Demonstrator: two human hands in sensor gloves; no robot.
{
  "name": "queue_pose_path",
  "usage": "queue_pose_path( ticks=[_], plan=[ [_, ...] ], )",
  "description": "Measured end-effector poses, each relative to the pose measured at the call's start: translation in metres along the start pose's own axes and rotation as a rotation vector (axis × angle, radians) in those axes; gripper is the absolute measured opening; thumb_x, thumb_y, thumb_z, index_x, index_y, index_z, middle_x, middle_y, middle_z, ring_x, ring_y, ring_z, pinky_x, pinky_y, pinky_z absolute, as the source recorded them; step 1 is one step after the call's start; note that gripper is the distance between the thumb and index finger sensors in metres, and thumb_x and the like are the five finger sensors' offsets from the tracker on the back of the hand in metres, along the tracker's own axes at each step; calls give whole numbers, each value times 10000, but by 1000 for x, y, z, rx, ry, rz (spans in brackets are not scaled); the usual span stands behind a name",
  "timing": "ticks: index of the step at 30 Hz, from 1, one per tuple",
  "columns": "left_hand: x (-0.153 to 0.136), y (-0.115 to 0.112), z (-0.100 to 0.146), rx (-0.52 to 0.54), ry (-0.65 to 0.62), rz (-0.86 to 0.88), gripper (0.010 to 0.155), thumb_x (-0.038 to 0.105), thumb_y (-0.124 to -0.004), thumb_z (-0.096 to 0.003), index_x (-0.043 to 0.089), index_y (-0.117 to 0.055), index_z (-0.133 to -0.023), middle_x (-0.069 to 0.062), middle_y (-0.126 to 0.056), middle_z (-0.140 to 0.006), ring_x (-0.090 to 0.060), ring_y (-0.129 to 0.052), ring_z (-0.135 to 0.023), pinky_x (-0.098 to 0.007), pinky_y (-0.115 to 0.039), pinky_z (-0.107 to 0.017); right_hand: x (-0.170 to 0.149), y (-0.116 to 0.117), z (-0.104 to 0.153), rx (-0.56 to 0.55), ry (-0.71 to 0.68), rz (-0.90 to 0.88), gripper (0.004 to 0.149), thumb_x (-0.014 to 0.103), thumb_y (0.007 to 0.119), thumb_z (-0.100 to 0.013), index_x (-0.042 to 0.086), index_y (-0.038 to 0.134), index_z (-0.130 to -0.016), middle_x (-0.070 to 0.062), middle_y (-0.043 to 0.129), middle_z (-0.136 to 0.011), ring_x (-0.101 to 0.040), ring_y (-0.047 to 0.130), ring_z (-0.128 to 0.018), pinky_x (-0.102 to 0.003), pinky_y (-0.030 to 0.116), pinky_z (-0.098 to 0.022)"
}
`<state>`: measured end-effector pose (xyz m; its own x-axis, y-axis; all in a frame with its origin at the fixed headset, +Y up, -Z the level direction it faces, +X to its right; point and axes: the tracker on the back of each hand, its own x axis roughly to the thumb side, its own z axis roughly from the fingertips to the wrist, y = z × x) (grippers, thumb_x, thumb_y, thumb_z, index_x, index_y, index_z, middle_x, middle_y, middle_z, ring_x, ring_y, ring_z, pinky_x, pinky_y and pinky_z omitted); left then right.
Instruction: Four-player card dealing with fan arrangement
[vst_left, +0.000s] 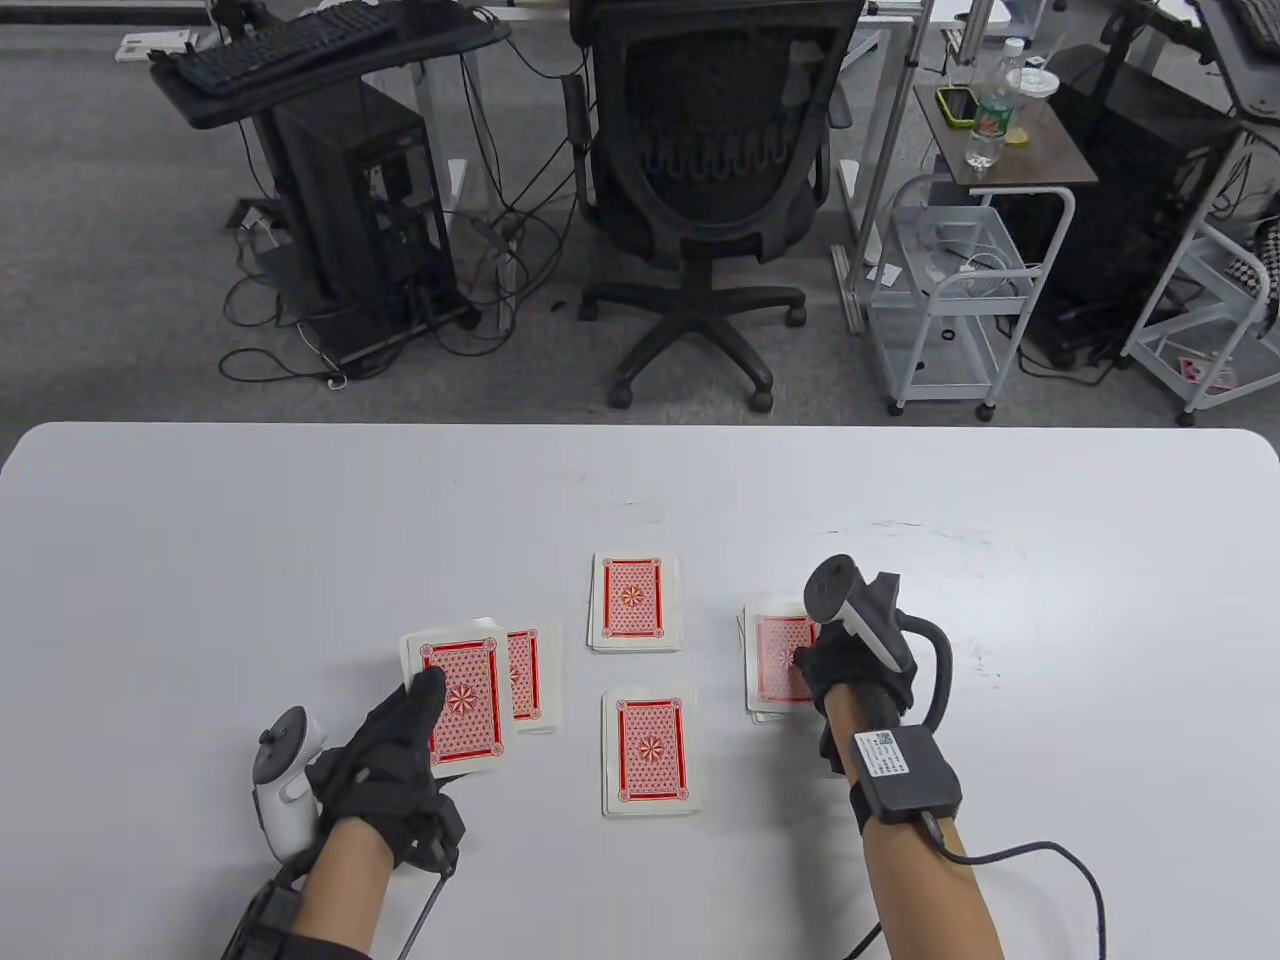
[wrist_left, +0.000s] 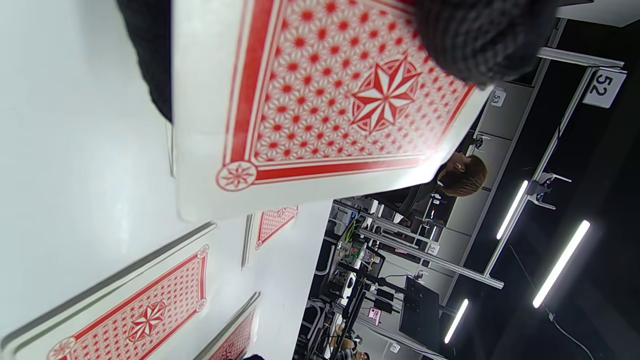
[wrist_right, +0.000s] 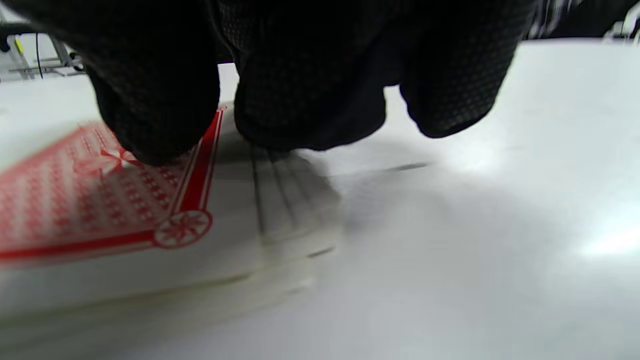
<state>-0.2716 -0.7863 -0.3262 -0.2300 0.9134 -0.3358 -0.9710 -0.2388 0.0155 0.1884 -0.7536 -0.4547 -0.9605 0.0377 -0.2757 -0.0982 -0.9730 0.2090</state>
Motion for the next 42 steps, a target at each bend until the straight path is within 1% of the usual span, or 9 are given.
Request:
queue_pose_path(
  ticks=[5, 11, 14, 19, 24, 28, 32, 37, 42],
  plan=[
    [0, -3, 1, -5, -5, 5, 462, 557, -765, -491, 336, -794, -896, 86, -954, -848, -240, -1037, -712, -433, -890, -508, 0, -27, 21, -65, -79, -132, 761, 451, 864, -488, 92, 528, -1069, -57, 802, -804, -179, 973, -438, -564, 712, -527],
    [0, -12, 3, -31, -12, 1, 461, 552, -771, -490, 329, -799, -892, 79, -960, -842, -243, -1042, -703, -435, -893, -500, 35, -58, 79, -73, -292, -443, 693, 469, 786, -548, 81, 541, -1068, -119, 758, -874, -224, 974, -546, -577, 700, -539],
    [-1, -17, 4, -41, -11, -7, 459, 549, -775, -490, 326, -803, -889, 77, -961, -839, -245, -1044, -697, -435, -895, -495, 63, -52, 104, -36, -411, -621, 639, 454, 772, -564, 85, 581, -1050, -119, 775, -865, -229, 984, -551, -577, 705, -534],
    [-3, -25, 6, -61, -14, -22, 458, 550, -778, -486, 327, -807, -885, 77, -967, -832, -241, -1049, -692, -433, -899, -491, 116, -15, 134, 62, -616, -856, 627, 466, 771, -564, 90, 604, -1036, -128, 764, -881, -274, 977, -606, -595, 696, -540],
    [-6, -35, 7, -86, -6, -29, 457, 552, -780, -485, 329, -809, -883, 81, -968, -830, -238, -1051, -688, -431, -900, -489, 143, 10, 145, 135, -664, -860, 742, 498, 833, -509, 65, 551, -1042, -136, 717, -912, -308, 940, -684, -619, 679, -549],
    [-6, -44, 9, -116, -10, -42, 453, 554, -783, -483, 335, -810, -878, 88, -971, -824, -229, -1053, -686, -426, -903, -488, 148, 13, 147, 121, -620, -892, 533, 374, 904, -470, 134, 699, -899, -20, 839, -732, -202, 1011, -482, -579, 735, -511],
    [-7, -43, 8, -119, -10, -37, 455, 551, -782, -481, 330, -813, -877, 86, -974, -821, -234, -1053, -684, -430, -902, -486, 141, 11, 143, 126, -608, -926, 512, 343, 923, -443, 124, 759, -877, -23, 897, -699, -195, 1062, -468, -565, 754, -513],
    [-5, -43, 7, -143, -11, -37, 462, 550, -768, -481, 327, -810, -884, 82, -972, -826, -237, -1051, -689, -434, -900, -488, 128, 12, 131, 199, -594, -1017, 565, 314, 917, -448, 65, 731, -919, -20, 934, -675, -199, 1083, -474, -559, 760, -511],
    [-4, -30, 6, -88, -11, -28, 459, 550, -769, -483, 328, -810, -883, 82, -970, -829, -241, -1047, -695, -435, -897, -493, 106, 6, 120, 163, -552, -990, 620, 326, 921, -453, 43, 690, -954, -12, 929, -674, -167, 1046, -385, -522, 779, -473]
  ],
)
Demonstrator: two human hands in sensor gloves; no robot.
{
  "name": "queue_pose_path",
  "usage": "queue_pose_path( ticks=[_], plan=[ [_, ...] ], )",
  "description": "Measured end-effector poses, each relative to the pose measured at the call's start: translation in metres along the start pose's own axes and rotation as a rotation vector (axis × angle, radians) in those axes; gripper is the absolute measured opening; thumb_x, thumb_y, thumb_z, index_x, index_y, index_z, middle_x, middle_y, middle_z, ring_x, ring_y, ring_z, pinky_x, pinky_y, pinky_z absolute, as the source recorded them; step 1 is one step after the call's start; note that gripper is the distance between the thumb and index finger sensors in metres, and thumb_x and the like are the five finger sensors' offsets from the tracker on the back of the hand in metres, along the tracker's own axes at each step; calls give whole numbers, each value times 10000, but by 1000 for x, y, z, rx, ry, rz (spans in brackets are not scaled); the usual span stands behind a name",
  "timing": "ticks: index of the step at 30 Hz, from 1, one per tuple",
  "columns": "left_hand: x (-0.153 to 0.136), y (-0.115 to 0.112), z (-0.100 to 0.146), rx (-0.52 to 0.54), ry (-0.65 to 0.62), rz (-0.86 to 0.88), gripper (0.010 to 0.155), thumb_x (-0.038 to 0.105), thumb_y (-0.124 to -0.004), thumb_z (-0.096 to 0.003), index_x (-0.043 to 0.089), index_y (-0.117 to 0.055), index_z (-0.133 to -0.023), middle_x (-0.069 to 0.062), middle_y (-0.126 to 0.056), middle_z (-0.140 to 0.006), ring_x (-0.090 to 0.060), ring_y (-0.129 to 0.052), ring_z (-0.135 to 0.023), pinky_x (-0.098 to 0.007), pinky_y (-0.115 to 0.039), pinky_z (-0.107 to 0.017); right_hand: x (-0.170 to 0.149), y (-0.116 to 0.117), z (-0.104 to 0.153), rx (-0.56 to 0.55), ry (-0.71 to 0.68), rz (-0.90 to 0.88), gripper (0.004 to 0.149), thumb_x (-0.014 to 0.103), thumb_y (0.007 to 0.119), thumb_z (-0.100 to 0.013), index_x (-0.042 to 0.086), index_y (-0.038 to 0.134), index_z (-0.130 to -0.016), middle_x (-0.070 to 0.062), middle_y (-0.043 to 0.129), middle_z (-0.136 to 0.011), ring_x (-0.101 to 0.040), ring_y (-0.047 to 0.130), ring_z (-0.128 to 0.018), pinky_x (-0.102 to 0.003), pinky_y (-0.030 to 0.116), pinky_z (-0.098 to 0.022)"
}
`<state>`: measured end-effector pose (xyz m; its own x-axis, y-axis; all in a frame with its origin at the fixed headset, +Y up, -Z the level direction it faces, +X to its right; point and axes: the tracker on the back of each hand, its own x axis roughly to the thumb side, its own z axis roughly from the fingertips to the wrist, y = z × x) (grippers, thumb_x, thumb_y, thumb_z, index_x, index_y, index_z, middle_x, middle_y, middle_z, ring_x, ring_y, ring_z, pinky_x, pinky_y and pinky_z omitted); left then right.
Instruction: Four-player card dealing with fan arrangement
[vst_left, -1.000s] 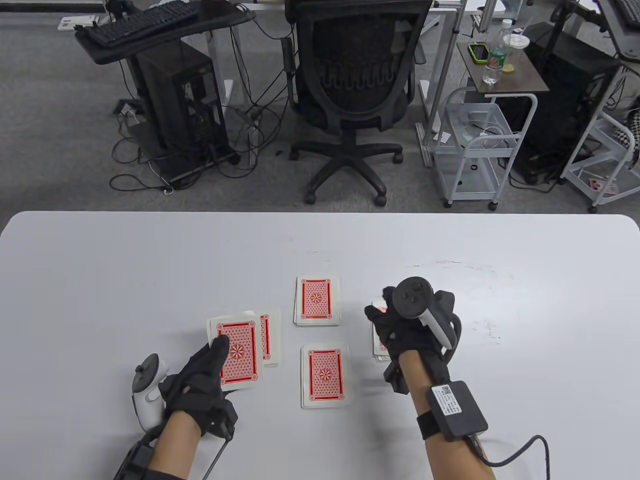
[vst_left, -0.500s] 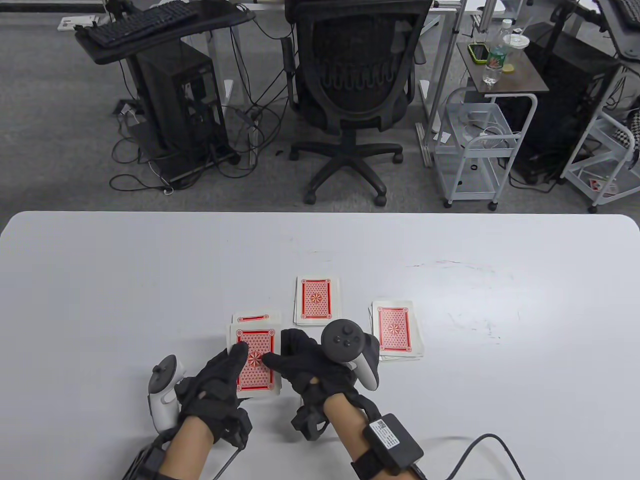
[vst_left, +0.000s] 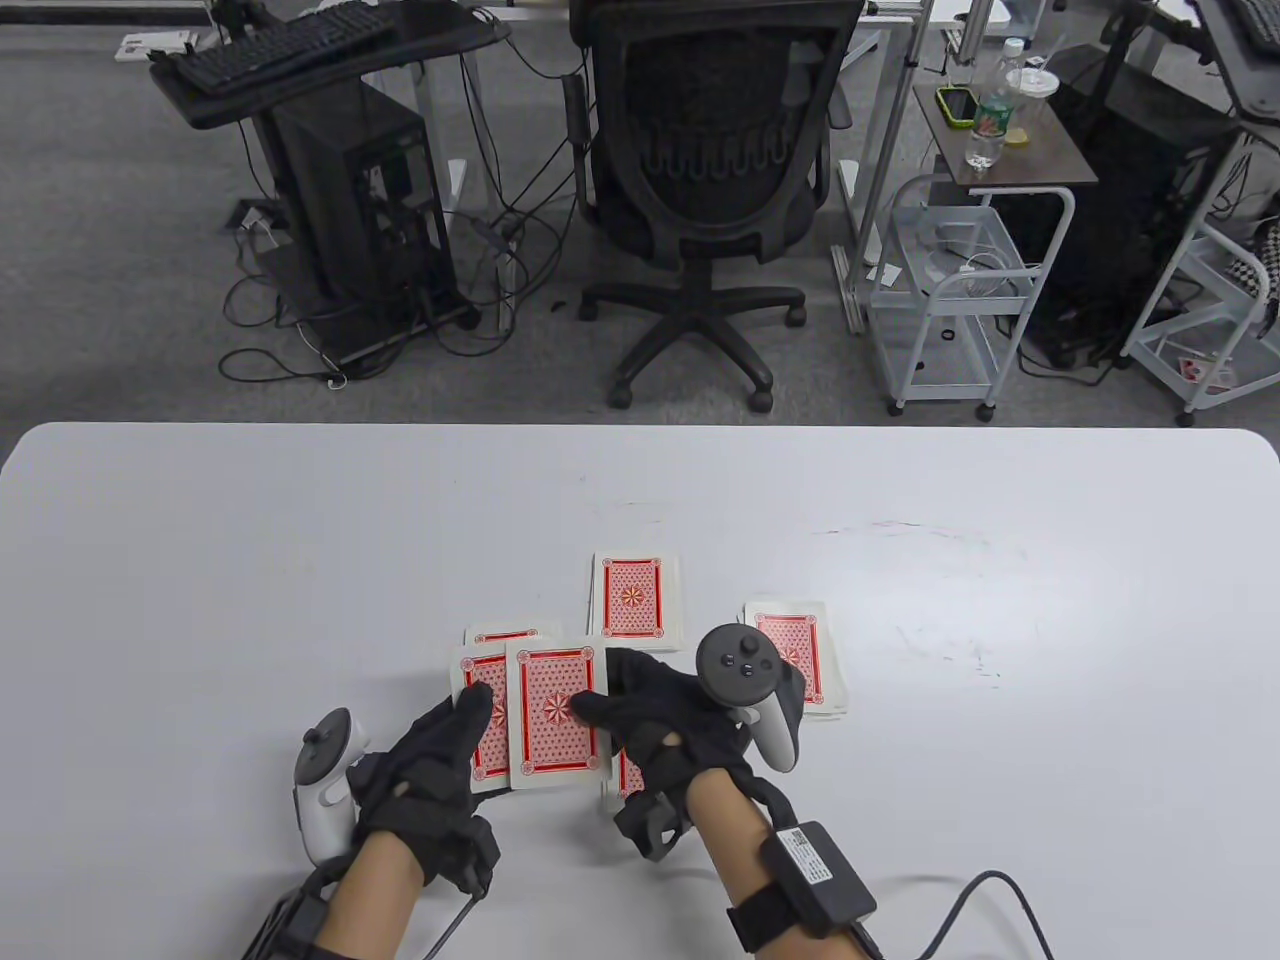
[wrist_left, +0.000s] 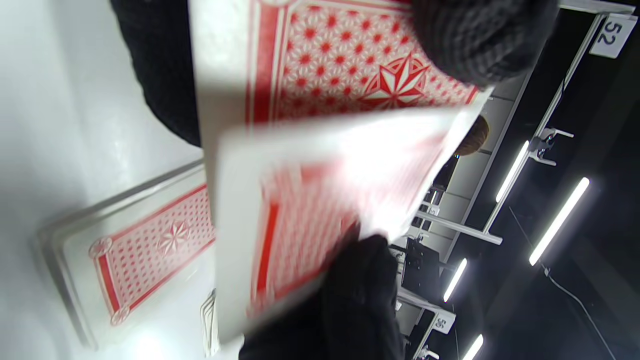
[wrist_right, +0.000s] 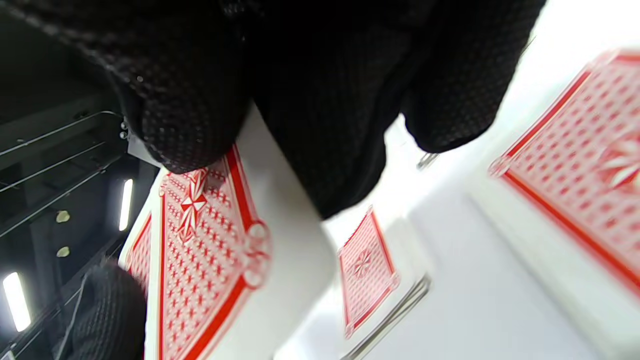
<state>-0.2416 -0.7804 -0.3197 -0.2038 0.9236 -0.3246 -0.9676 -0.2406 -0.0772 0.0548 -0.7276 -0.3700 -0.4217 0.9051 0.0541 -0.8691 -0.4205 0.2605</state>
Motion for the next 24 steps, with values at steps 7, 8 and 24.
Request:
queue_pose_path(
  ticks=[7, 8, 24],
  plan=[
    [2, 18, -1, 54, 5, 4, 459, 553, -763, -490, 335, -798, -892, 90, -959, -842, -236, -1037, -713, -433, -891, -508, -17, -16, 2, 31, 125, 317, 745, 325, 894, -475, 13, 522, -1040, -24, 838, -737, -131, 994, -328, -526, 769, -458],
    [2, 18, -1, 55, 5, 3, 460, 555, -763, -488, 335, -799, -891, 89, -960, -842, -238, -1038, -712, -432, -892, -507, -19, -15, 1, 45, 156, 383, 757, 329, 891, -479, 9, 504, -1046, -23, 830, -744, -124, 995, -332, -522, 770, -461],
    [1, 17, -2, 49, 1, -8, 460, 553, -766, -491, 329, -800, -891, 81, -960, -841, -243, -1038, -710, -436, -890, -505, -12, 11, -1, 15, 260, 981, 745, 496, 818, -515, 46, 554, -1047, 2, 849, -698, -83, 975, -297, -487, 780, -454]
  ],
)
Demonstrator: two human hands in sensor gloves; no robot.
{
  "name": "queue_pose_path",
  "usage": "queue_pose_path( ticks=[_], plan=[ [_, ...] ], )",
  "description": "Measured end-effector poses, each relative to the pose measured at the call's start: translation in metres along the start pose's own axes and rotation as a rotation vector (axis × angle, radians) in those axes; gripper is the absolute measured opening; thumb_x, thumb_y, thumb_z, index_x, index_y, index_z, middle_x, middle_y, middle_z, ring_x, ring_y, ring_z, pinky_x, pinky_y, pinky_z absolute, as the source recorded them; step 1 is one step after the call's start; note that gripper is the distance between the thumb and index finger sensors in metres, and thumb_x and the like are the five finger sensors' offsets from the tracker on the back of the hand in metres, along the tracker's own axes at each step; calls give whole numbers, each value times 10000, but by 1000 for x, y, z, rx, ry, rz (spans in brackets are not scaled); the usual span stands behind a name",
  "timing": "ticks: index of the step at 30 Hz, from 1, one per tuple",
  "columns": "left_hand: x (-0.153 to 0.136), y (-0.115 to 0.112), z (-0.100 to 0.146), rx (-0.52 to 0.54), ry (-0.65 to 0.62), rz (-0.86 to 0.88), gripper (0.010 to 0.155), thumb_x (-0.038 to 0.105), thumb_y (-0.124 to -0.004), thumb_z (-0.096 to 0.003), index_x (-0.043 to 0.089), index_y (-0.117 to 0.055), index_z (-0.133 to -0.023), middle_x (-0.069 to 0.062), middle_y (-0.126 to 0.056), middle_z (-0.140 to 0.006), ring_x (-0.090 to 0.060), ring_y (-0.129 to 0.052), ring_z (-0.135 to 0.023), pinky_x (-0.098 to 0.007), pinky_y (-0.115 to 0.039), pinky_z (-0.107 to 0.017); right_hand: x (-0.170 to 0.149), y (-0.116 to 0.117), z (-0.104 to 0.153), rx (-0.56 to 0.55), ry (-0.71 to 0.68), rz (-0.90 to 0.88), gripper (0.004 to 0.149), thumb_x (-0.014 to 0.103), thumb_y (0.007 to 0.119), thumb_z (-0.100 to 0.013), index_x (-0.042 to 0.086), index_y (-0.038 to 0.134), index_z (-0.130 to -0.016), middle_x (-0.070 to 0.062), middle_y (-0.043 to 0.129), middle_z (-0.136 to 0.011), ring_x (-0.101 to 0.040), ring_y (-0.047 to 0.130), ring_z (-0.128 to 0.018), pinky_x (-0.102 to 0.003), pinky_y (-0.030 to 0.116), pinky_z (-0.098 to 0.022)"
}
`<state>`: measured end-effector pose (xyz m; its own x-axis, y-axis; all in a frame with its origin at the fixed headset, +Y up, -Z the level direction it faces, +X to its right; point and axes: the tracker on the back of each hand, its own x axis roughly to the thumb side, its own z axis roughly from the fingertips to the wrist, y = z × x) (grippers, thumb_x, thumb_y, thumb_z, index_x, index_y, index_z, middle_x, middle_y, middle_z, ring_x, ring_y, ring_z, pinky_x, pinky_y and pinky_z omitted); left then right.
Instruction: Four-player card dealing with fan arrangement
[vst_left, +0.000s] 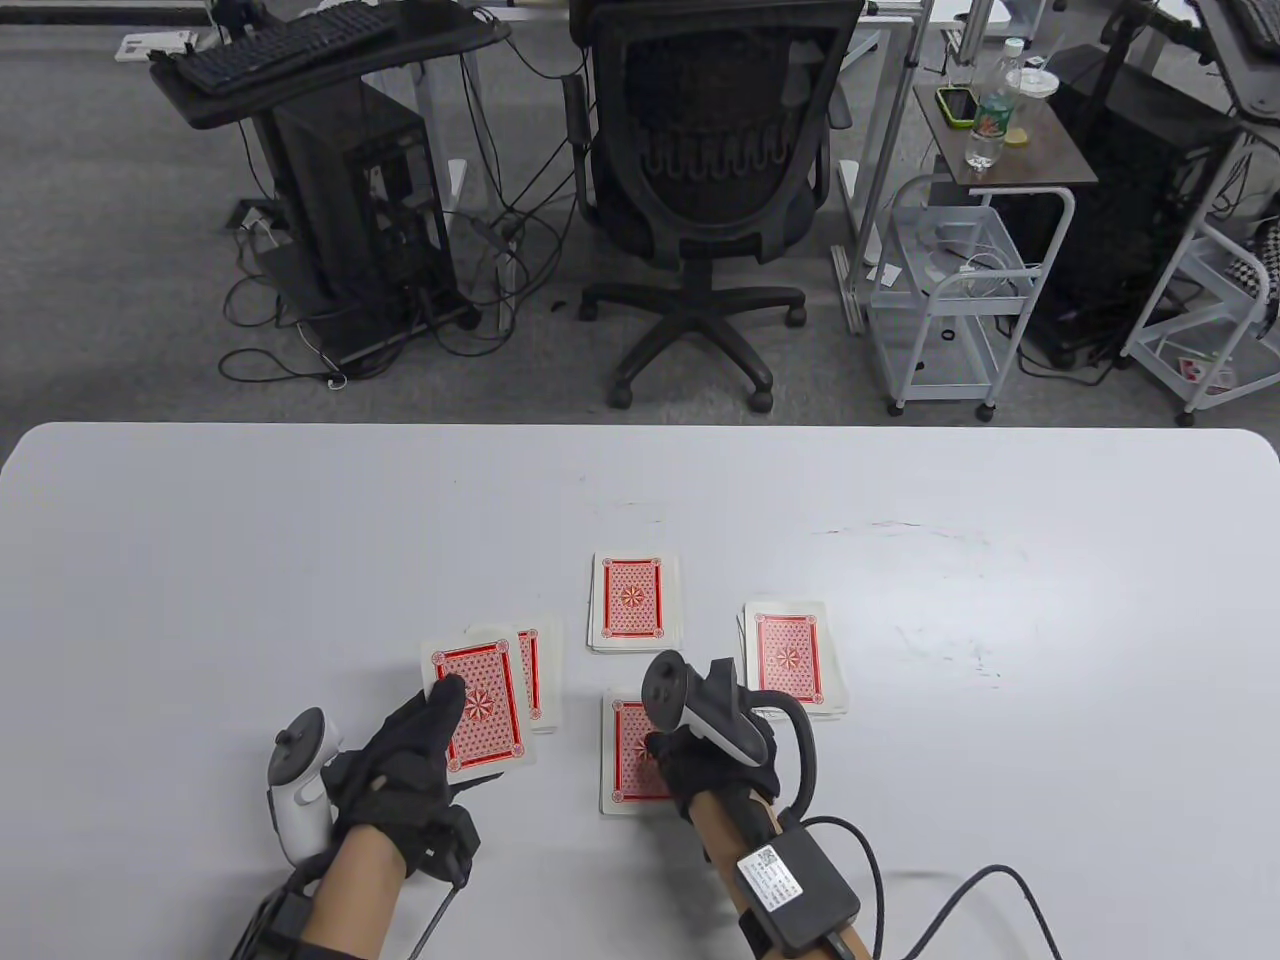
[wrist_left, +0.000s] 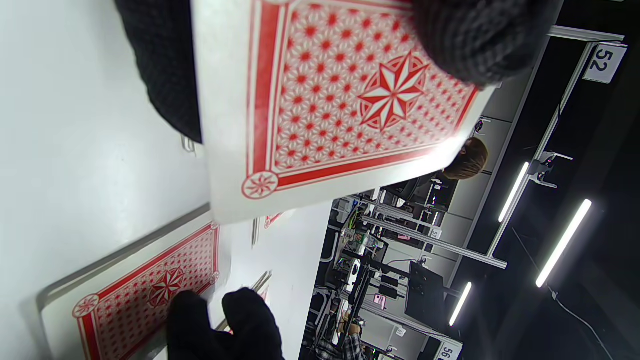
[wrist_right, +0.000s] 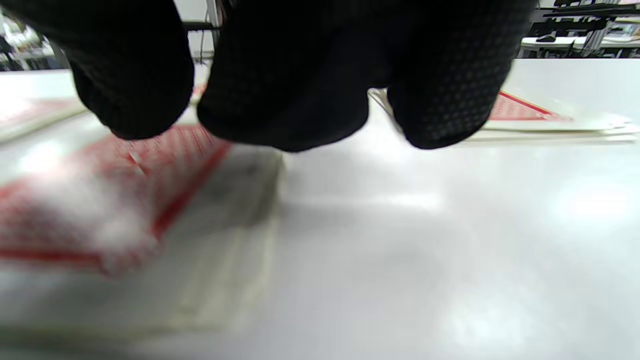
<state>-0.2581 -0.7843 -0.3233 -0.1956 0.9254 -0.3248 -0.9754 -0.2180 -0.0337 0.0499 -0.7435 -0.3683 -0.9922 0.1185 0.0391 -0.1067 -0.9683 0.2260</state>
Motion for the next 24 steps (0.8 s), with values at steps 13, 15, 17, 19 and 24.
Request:
queue_pose_path(
  ticks=[13, 15, 17, 19, 24],
  plan=[
    [-5, -33, 0, -121, 19, -70, 478, 541, -753, -503, 291, -786, -909, 46, -953, -851, -270, -1043, -690, -445, -897, -483, 27, -9, 17, 40, -325, -884, 641, 482, 741, -572, 70, 589, -1039, -127, 760, -887, -307, 963, -642, -607, 681, -540],
    [-7, -35, -1, -115, 31, -117, 483, 544, -744, -506, 284, -779, -912, 50, -959, -837, -270, -1050, -673, -445, -898, -478, 33, -8, 18, 61, -326, -887, 652, 477, 779, -556, 64, 599, -1027, -111, 778, -865, -282, 978, -613, -596, 695, -533],
    [-8, -35, -3, -110, 45, -154, 493, 547, -737, -507, 274, -773, -915, 51, -963, -818, -276, -1054, -654, -450, -895, -477, 38, -8, 19, 42, -294, -859, 633, 424, 828, -539, 70, 602, -1012, -86, 789, -841, -259, 984, -594, -592, 698, -534],
    [-8, -34, -4, -98, 51, -183, 498, 546, -735, -508, 267, -769, -918, 51, -966, -808, -279, -1054, -647, -448, -895, -478, 40, -7, 17, 11, -268, -836, 578, 352, 864, -519, 80, 644, -980, -58, 828, -790, -218, 1015, -527, -562, 733, -509],
    [1, -22, -4, -65, 38, -200, 531, 553, -749, -497, 246, -764, -929, 39, -966, -810, -290, -1053, -642, -455, -894, -471, 48, -12, 6, 40, -286, -855, 545, 318, 885, -506, 72, 683, -949, -48, 866, -746, -169, 1032, -417, -524, 774, -467]
  ],
)
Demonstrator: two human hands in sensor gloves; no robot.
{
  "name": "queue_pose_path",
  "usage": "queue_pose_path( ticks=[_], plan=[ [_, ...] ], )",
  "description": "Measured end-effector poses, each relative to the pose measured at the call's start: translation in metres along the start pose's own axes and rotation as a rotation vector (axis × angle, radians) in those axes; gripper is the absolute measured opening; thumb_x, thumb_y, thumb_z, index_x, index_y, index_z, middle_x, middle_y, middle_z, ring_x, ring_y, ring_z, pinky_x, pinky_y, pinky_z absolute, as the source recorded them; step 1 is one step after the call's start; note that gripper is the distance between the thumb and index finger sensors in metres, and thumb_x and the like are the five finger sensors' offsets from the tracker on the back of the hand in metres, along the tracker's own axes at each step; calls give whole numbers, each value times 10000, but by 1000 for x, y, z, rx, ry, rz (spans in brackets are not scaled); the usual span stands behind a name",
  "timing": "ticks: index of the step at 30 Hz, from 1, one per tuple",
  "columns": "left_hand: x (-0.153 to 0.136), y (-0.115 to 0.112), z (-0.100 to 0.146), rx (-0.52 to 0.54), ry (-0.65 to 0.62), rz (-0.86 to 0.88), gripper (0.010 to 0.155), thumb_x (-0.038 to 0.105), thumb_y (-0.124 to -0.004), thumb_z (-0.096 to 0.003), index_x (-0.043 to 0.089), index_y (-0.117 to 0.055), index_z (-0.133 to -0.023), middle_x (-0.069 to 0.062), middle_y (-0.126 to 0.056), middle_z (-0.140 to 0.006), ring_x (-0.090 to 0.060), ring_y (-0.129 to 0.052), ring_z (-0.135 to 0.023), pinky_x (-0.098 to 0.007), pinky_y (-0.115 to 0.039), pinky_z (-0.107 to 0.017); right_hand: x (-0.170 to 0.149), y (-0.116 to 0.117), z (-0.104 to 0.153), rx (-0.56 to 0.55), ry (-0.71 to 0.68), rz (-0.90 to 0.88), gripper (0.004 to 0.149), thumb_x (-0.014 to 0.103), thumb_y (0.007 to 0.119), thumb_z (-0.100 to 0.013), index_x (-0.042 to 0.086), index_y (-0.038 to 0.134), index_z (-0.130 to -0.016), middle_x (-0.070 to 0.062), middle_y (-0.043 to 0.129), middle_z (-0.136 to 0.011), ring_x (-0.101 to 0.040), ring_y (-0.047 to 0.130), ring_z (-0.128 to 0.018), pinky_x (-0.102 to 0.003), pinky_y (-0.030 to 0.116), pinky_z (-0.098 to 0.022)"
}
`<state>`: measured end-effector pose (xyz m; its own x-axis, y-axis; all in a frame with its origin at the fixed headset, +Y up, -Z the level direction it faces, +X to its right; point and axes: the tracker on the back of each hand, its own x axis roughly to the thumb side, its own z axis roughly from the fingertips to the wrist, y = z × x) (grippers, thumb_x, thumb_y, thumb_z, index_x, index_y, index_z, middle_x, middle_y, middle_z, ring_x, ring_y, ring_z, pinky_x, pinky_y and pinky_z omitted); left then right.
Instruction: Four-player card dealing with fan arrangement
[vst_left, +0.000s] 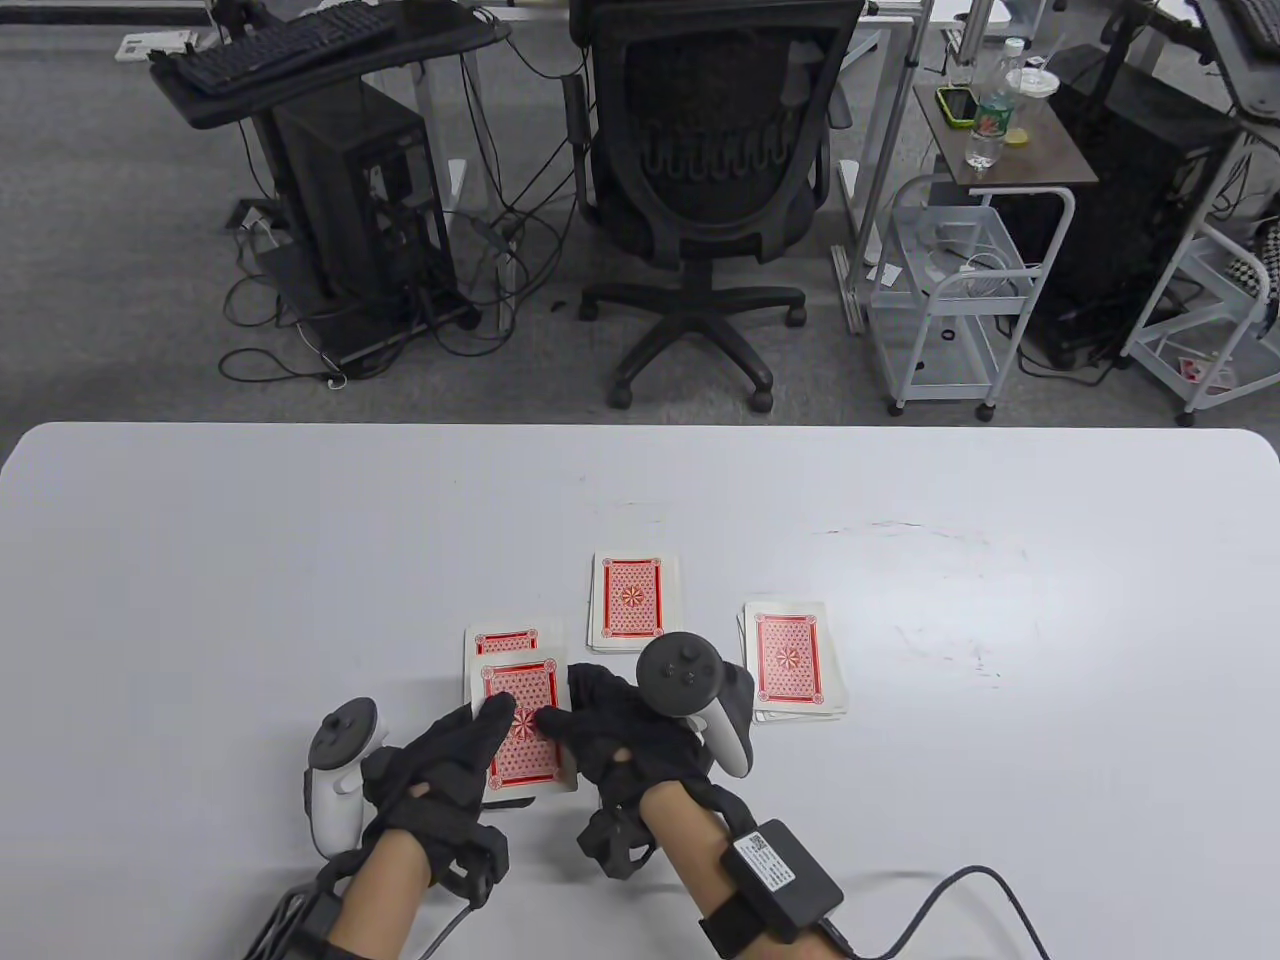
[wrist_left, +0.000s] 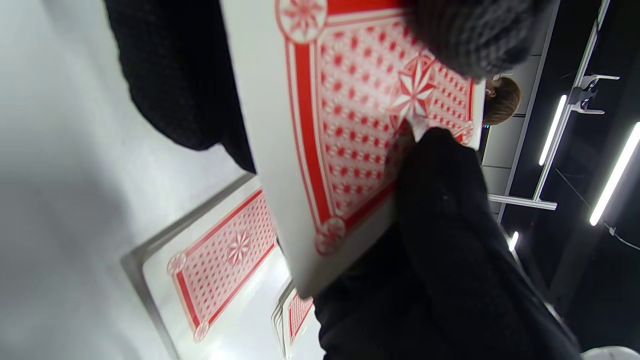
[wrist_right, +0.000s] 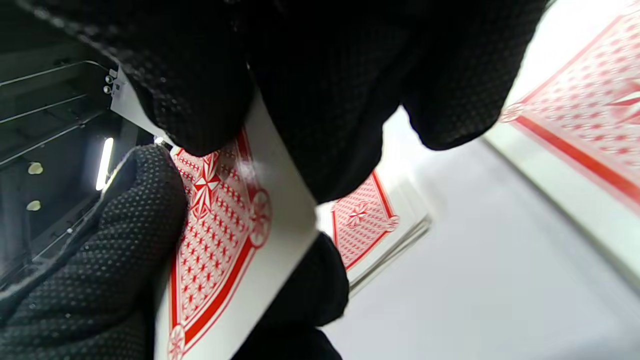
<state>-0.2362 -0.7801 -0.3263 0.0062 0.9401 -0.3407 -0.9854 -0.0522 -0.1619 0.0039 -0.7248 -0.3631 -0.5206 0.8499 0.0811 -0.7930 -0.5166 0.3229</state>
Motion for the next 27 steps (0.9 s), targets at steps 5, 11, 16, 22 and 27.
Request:
queue_pose_path(
  ticks=[5, 11, 16, 22, 27],
  plan=[
    [4, 33, 3, 81, 11, 39, 547, 561, -743, -501, 250, -739, -951, 37, -943, -844, -293, -1036, -678, -457, -880, -497, 11, 1, -25, -7, 3, 36, 574, 311, 884, -502, 53, 662, -965, -50, 870, -741, -151, 1017, -358, -516, 781, -450],
    [2, 70, 7, 233, 50, 40, 554, 564, -740, -505, 250, -727, -961, 32, -932, -860, -296, -1026, -693, -456, -874, -508, 29, 11, -73, 14, 67, 159, 681, 309, 866, -511, 9, 541, -1029, -45, 841, -758, -131, 1007, -343, -511, 783, -443],
    [-2, 77, 8, 271, 101, 23, 566, 569, -737, -507, 247, -714, -972, 14, -914, -887, -304, -1015, -707, -460, -867, -517, 31, 27, -107, 26, 147, 322, 718, 318, 863, -508, -7, 507, -1040, -37, 838, -752, -109, 1005, -328, -502, 793, -436],
    [-3, 78, 4, 260, 120, 9, 570, 568, -737, -508, 245, -709, -976, 13, -906, -896, -302, -1010, -716, -459, -863, -524, 19, 46, -123, 45, 266, 544, 742, 331, 869, -506, -19, 494, -1043, -32, 844, -743, -92, 1017, -327, -486, 807, -429],
    [-1, 73, 3, 242, 106, -6, 569, 567, -739, -506, 244, -713, -973, 12, -911, -891, -304, -1013, -711, -460, -866, -519, 15, 61, -125, 30, 327, 873, 787, 417, 876, -502, -6, 500, -1049, 3, 858, -694, -65, 988, -293, -474, 802, -430]
  ],
)
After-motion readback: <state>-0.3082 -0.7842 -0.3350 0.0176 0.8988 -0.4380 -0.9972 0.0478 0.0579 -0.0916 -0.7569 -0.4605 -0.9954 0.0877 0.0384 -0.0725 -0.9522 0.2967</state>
